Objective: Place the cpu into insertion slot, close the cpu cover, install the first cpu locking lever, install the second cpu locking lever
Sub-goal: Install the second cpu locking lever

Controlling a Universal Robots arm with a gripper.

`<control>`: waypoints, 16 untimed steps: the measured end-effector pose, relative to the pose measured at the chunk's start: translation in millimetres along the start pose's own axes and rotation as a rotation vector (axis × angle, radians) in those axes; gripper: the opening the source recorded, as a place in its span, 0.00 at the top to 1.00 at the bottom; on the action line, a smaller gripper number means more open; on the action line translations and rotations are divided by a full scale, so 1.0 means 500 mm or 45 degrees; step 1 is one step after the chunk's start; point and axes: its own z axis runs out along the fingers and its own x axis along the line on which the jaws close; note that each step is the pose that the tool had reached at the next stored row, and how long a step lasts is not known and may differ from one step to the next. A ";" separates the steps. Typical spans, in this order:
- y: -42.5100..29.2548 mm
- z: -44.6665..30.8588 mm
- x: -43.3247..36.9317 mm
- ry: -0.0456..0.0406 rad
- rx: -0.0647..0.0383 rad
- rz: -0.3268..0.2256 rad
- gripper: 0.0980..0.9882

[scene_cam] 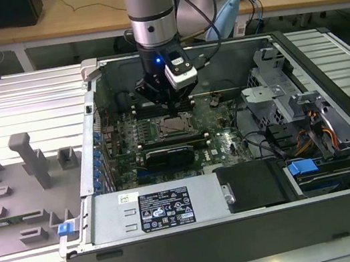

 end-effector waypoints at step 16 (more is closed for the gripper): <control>-0.004 -0.042 -0.006 0.000 0.000 0.000 0.99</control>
